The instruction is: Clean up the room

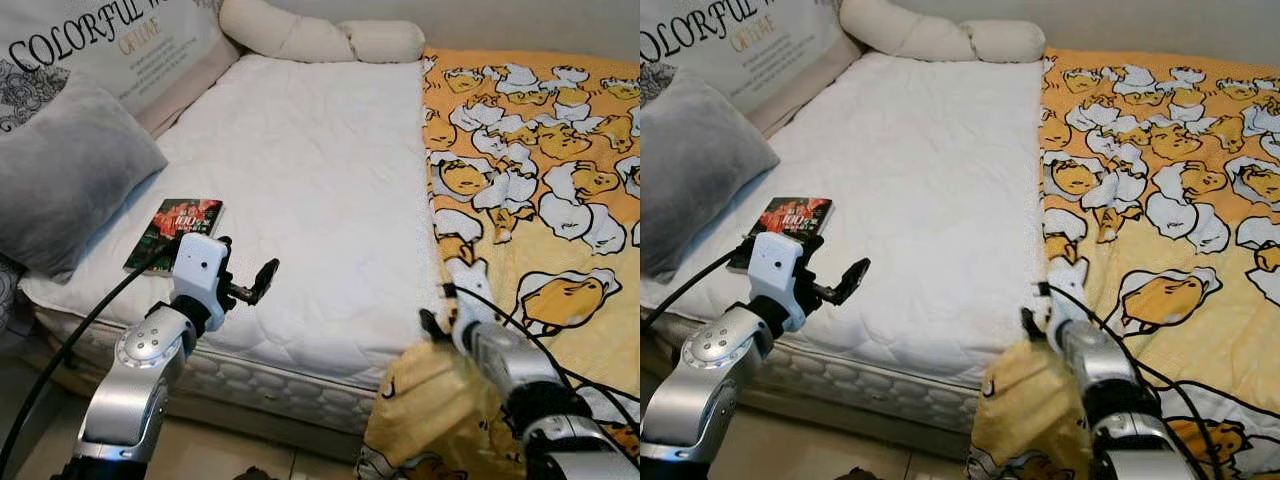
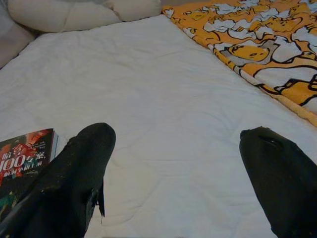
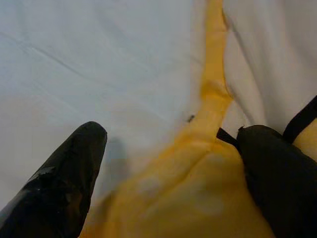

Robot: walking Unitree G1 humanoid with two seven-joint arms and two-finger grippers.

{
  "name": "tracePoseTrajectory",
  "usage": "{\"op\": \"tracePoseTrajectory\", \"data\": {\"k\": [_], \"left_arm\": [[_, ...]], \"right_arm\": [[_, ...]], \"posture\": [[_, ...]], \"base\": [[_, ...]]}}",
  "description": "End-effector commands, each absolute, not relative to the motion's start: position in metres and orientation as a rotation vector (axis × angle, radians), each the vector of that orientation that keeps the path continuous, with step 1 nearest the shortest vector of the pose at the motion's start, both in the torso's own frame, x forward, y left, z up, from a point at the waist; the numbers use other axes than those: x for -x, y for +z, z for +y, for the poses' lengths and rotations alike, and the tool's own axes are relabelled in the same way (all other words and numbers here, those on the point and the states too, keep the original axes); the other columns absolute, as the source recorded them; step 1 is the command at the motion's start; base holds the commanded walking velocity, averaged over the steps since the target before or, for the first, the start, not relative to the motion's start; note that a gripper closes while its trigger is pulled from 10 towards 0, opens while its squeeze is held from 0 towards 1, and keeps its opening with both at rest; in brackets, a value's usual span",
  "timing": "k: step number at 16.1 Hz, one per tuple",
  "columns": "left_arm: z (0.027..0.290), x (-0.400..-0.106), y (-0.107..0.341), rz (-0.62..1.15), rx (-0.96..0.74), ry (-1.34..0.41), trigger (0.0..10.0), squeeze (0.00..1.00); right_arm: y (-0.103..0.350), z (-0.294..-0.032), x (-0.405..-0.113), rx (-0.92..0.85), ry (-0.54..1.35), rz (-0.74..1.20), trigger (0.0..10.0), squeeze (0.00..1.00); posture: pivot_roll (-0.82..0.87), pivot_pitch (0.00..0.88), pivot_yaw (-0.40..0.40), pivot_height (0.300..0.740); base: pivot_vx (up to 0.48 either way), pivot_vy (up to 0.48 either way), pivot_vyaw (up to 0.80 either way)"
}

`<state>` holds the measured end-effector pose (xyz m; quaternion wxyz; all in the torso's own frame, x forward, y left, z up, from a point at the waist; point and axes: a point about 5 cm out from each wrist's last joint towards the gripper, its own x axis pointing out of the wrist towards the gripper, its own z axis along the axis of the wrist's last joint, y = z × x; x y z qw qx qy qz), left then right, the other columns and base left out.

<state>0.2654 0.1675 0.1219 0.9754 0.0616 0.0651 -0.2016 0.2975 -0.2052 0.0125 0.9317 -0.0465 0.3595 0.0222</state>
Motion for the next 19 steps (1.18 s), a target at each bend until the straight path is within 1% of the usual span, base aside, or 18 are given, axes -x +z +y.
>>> {"op": "tracePoseTrajectory", "data": {"k": [1, 6, 7, 8, 9, 10, 11, 15, 19], "left_arm": [[0.167, -0.264, 0.123, 0.136, -0.139, -0.42, 10.0, 0.0], [0.165, -0.265, 0.124, 0.134, -0.143, -0.43, 10.0, 0.0], [0.167, -0.264, 0.124, 0.132, -0.145, -0.429, 10.0, 0.0], [0.168, -0.264, 0.125, 0.131, -0.148, -0.427, 10.0, 0.0], [0.169, -0.264, 0.125, 0.131, -0.15, -0.425, 10.0, 0.0], [0.169, -0.263, 0.125, 0.13, -0.151, -0.425, 10.0, 0.0], [0.17, -0.263, 0.125, 0.13, -0.152, -0.425, 10.0, 0.0], [0.169, -0.263, 0.125, 0.128, -0.156, -0.432, 10.0, 0.0], [0.169, -0.263, 0.123, 0.131, -0.161, -0.446, 10.0, 0.0]], "right_arm": [[0.019, -0.212, -0.299, 0.142, 0.002, 0.701, 10.0, 1.0], [0.009, -0.212, -0.29, 0.173, -0.039, 0.738, 10.0, 1.0], [0.01, -0.213, -0.289, 0.168, -0.051, 0.737, 10.0, 0.75], [0.011, -0.213, -0.29, 0.159, -0.061, 0.731, 7.1, 0.27], [0.012, -0.213, -0.291, 0.146, -0.071, 0.721, 1.7, 0.0], [0.014, -0.213, -0.292, 0.134, -0.079, 0.713, 1.2, 0.0], [0.015, -0.212, -0.292, 0.114, -0.078, 0.707, 0.0, 0.0], [0.02, -0.198, -0.286, 0.031, -0.041, 0.704, 0.0, 0.0], [0.02, -0.191, -0.275, 0.018, -0.023, 0.743, 0.0, 0.0]], "posture": [[-0.01, 0.0, 0.036, 0.74], [-0.01, 0.0, 0.035, 0.74], [-0.01, 0.0, 0.033, 0.74], [-0.01, 0.0, 0.032, 0.74], [-0.01, 0.0, 0.032, 0.74], [-0.01, 0.0, 0.03, 0.74], [-0.01, 0.0, 0.03, 0.74], [-0.02, 0.0, 0.03, 0.74], [-0.03, 0.0, 0.029, 0.74]], "base": [[0.0, 0.0, 0.0], [0.0, 0.0, 0.0], [0.0, 0.0, 0.0], [0.0, 0.0, 0.0], [0.0, 0.0, 0.0], [0.0, 0.0, 0.0], [0.0, 0.0, 0.0], [0.0, 0.0, 0.0], [0.0, 0.0, 0.0]]}}
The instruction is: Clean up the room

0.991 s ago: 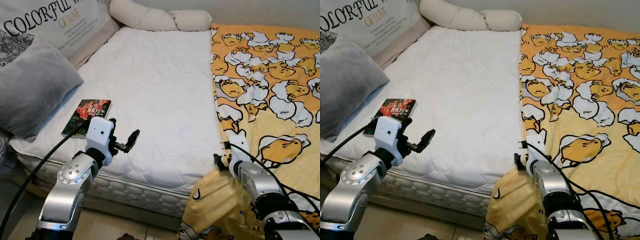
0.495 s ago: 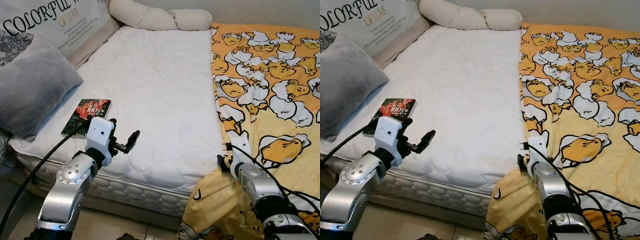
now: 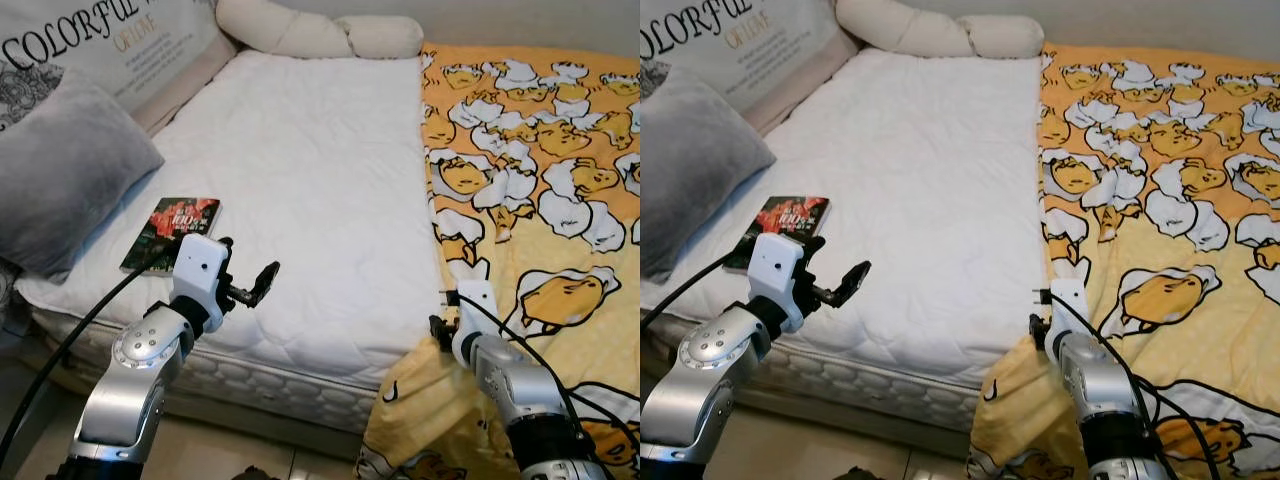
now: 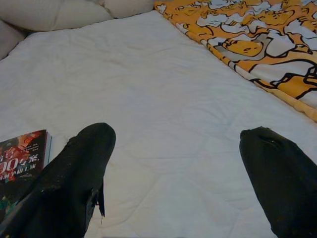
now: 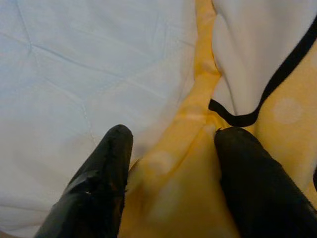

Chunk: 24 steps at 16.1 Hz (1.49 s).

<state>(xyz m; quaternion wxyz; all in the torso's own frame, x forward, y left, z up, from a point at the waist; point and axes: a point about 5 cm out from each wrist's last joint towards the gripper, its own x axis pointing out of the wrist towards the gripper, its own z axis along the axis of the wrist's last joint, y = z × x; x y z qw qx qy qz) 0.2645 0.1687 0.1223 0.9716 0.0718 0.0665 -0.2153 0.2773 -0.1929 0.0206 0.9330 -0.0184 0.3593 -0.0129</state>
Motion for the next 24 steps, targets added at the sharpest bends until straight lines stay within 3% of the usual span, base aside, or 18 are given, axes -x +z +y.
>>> {"op": "tracePoseTrajectory", "data": {"k": [1, 13, 16, 19, 23, 24], "left_arm": [[0.168, -0.263, 0.123, 0.132, -0.162, -0.448, 10.0, 0.0], [0.171, -0.264, 0.125, 0.127, -0.172, -0.451, 10.0, 0.0], [0.172, -0.264, 0.125, 0.127, -0.172, -0.451, 10.0, 0.0], [0.173, -0.263, 0.125, 0.132, -0.177, -0.456, 10.0, 0.0], [0.174, -0.263, 0.125, 0.133, -0.18, -0.456, 10.0, 0.0], [0.176, -0.261, 0.125, 0.137, -0.182, -0.451, 10.0, 0.0]], "right_arm": [[0.018, -0.191, -0.274, 0.016, -0.027, 0.751, 0.0, 0.0], [0.019, -0.192, -0.276, -0.058, -0.011, 0.738, 0.0, 0.0], [0.041, -0.192, -0.286, -0.096, 0.059, 0.647, 0.0, 0.0], [0.073, -0.166, -0.3, -0.13, 0.258, 0.546, 0.0, 0.0], [0.075, -0.144, -0.299, -0.097, 0.365, 0.563, 0.0, 0.0], [0.075, -0.128, -0.292, -0.082, 0.422, 0.568, 0.0, 0.0]], "posture": [[-0.03, 0.0, 0.029, 0.74], [-0.02, 0.0, 0.026, 0.74], [-0.02, 0.0, 0.027, 0.74], [-0.02, 0.0, 0.03, 0.74], [-0.02, 0.0, 0.03, 0.74], [-0.02, 0.0, 0.027, 0.74]], "base": [[0.0, 0.0, 0.0], [0.0, 0.0, 0.0], [0.0, 0.0, 0.0], [0.0, 0.0, 0.0], [0.0, 0.0, 0.0], [0.0, 0.0, 0.0]]}}
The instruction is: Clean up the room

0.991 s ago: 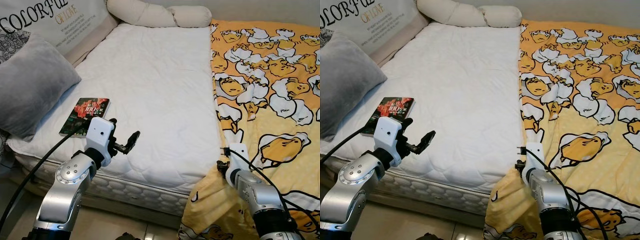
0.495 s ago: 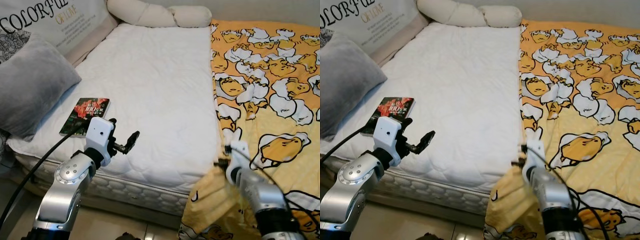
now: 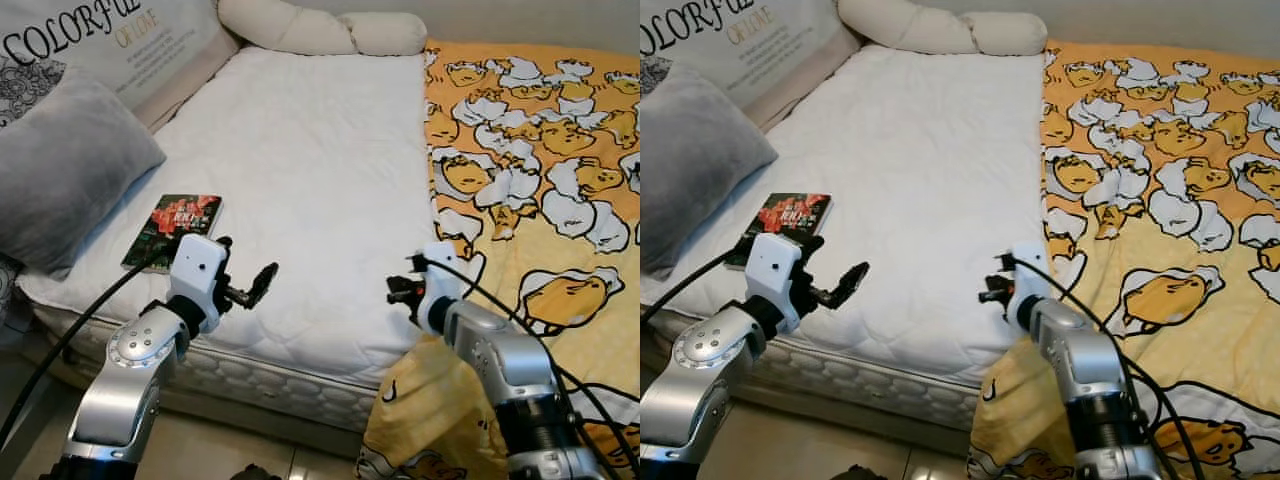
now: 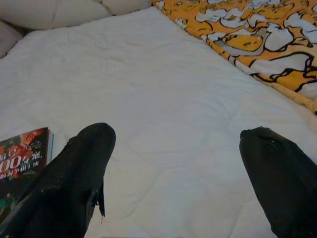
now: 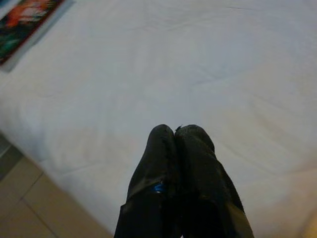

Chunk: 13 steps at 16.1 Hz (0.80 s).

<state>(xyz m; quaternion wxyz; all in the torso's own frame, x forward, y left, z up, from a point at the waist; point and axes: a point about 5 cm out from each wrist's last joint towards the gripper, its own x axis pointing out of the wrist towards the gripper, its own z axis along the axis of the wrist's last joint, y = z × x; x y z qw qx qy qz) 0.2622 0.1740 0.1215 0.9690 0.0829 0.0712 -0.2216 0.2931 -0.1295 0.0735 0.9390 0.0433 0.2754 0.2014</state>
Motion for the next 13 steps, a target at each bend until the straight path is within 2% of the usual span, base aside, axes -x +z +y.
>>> {"op": "tracePoseTrajectory", "data": {"k": [1, 2, 3, 4, 7, 13], "left_arm": [[0.176, -0.261, 0.125, 0.138, -0.182, -0.45, 10.0, 0.0], [0.176, -0.26, 0.124, 0.14, -0.182, -0.449, 10.0, 0.0], [0.176, -0.259, 0.124, 0.142, -0.182, -0.449, 10.0, 0.0], [0.176, -0.256, 0.121, 0.151, -0.181, -0.45, 10.0, 0.0], [0.173, -0.253, 0.118, 0.164, -0.185, -0.463, 10.0, 0.0], [0.169, -0.25, 0.115, 0.177, -0.183, -0.468, 10.0, 0.0]], "right_arm": [[0.073, -0.126, -0.291, -0.072, 0.422, 0.576, 0.0, 0.0], [0.07, -0.127, -0.289, -0.049, 0.407, 0.59, 10.0, 0.0], [0.066, -0.129, -0.287, -0.036, 0.39, 0.608, 10.0, 0.0], [0.053, -0.137, -0.273, -0.008, 0.332, 0.704, 10.0, 1.0], [0.044, -0.143, -0.248, -0.018, 0.264, 0.79, 10.0, 1.0], [0.048, -0.153, -0.231, -0.003, 0.108, 0.81, 10.0, 1.0]], "posture": [[-0.02, 0.0, 0.027, 0.74], [-0.02, 0.0, 0.027, 0.74], [-0.02, 0.0, 0.026, 0.74], [-0.02, 0.0, 0.025, 0.74], [-0.02, 0.0, 0.023, 0.74], [-0.03, 0.0, 0.032, 0.74]], "base": [[0.0, 0.0, 0.0], [0.0, 0.0, 0.0], [0.0, 0.0, 0.0], [0.0, 0.0, 0.0], [0.0, 0.0, 0.0], [0.0, 0.0, 0.0]]}}
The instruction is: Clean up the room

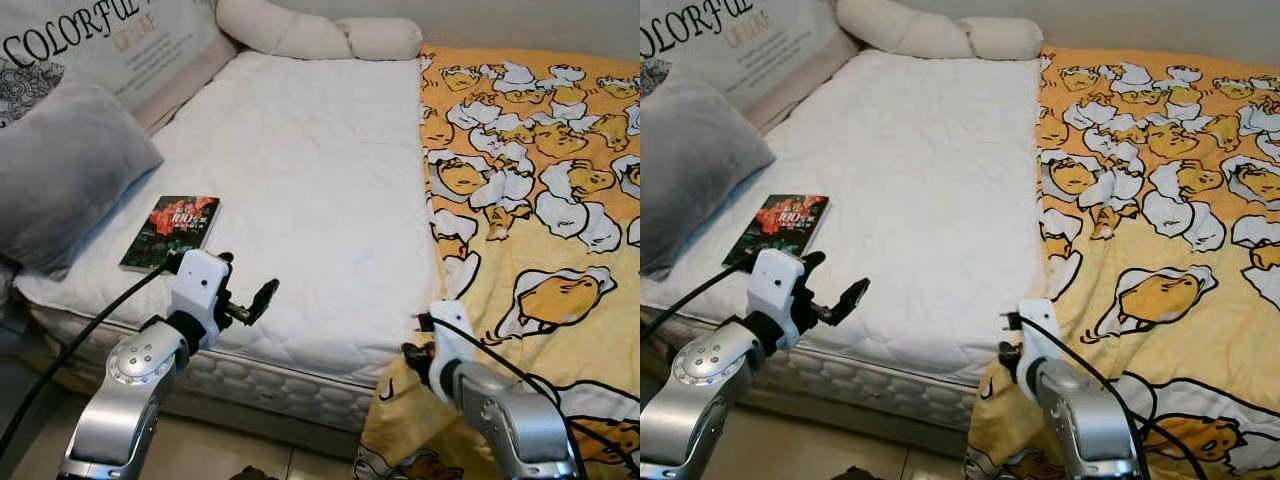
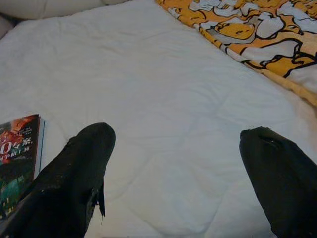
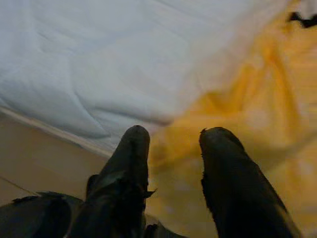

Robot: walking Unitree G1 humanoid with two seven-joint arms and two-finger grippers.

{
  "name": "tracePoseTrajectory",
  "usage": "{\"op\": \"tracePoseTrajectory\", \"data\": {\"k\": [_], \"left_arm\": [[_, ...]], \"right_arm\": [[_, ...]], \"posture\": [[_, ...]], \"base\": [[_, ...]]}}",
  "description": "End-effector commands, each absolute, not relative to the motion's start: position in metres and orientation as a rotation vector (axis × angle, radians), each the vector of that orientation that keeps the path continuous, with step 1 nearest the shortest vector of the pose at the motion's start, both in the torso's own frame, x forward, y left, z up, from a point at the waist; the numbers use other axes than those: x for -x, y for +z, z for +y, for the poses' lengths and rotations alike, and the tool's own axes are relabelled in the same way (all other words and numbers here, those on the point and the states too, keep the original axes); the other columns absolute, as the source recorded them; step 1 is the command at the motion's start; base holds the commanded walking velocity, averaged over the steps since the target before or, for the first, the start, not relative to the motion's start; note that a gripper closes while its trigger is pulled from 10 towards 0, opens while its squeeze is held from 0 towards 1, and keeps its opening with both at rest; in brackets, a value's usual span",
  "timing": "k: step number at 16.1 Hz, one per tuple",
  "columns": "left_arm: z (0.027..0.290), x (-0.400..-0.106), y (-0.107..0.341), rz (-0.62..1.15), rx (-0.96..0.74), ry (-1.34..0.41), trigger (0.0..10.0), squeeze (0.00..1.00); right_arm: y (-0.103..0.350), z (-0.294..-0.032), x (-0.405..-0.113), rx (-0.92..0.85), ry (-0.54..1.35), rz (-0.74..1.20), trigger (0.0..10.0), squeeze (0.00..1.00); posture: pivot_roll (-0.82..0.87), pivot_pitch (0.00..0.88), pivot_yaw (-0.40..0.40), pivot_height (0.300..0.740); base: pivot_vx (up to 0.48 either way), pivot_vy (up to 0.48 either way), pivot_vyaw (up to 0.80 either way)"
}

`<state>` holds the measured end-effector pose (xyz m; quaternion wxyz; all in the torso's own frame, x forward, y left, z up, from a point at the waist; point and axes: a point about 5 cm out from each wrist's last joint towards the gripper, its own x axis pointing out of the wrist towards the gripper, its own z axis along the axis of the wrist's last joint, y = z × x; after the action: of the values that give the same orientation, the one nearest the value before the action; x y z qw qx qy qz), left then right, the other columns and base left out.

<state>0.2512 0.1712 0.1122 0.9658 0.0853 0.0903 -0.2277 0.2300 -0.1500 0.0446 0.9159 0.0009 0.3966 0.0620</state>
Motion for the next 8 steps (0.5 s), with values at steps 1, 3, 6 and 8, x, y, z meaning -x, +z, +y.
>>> {"op": "tracePoseTrajectory", "data": {"k": [1, 3, 6, 8], "left_arm": [[0.168, -0.2494, 0.1146, 0.178, -0.183, -0.469, 10.0, 0.0], [0.1689, -0.2498, 0.1153, 0.177, -0.19, -0.473, 10.0, 0.0], [0.17, -0.2505, 0.1162, 0.175, -0.198, -0.485, 10.0, 0.0], [0.1687, -0.2509, 0.1174, 0.17, -0.199, -0.501, 10.0, 0.0]], "right_arm": [[0.0452, -0.1566, -0.2293, 0.007, 0.067, 0.822, 10.0, 1.0], [0.0459, -0.158, -0.2306, 0.017, 0.036, 0.833, 10.0, 1.0], [0.0435, -0.1591, -0.2324, 0.008, 0.002, 0.846, 10.0, 1.0], [0.0392, -0.1588, -0.2367, -0.037, -0.026, 0.844, 10.0, 1.0]], "posture": [[-0.02, 0.0, 0.029, 0.74], [-0.02, 0.0, 0.026, 0.74], [-0.02, 0.0, 0.028, 0.74], [-0.02, 0.0, 0.033, 0.74]], "base": [[0.0, 0.0, 0.0], [0.0, 0.0, 0.0], [0.0, 0.0, 0.0], [0.0, 0.0, 0.0]]}}
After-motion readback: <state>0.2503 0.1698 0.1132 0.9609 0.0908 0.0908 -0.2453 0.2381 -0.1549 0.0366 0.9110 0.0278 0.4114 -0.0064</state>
